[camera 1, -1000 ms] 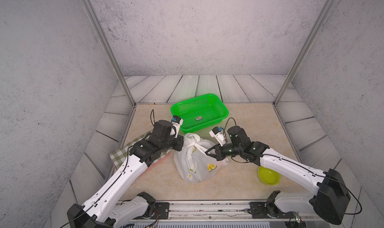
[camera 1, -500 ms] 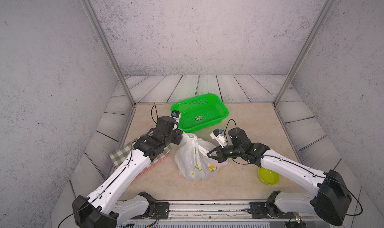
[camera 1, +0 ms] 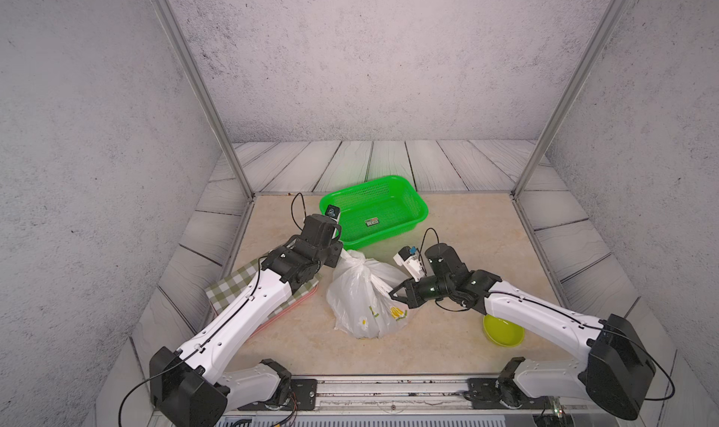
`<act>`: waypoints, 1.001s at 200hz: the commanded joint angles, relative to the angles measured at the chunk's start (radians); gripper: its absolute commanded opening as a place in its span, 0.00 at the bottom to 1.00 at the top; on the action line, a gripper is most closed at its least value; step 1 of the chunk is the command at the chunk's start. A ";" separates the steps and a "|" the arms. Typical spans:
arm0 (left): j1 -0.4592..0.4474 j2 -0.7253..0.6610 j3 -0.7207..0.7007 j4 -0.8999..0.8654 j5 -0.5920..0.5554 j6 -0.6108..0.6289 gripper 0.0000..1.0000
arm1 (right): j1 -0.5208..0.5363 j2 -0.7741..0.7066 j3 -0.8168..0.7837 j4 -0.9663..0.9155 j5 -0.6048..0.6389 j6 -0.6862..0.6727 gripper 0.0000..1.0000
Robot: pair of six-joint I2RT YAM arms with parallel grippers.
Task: Place the pineapple into a plastic bag & tie a knot
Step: Tie the plastic bag at the center of the board.
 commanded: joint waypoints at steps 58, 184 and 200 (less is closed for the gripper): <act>0.240 0.104 0.235 0.054 -0.256 0.014 0.00 | 0.003 -0.002 -0.076 -0.397 0.070 -0.020 0.00; 0.272 -0.092 0.166 -0.026 0.073 -0.195 1.00 | -0.026 -0.184 0.204 -0.424 0.386 -0.069 0.84; 0.275 -0.107 0.182 -0.018 0.068 -0.197 0.99 | -0.033 -0.225 0.250 -0.418 0.521 -0.088 0.88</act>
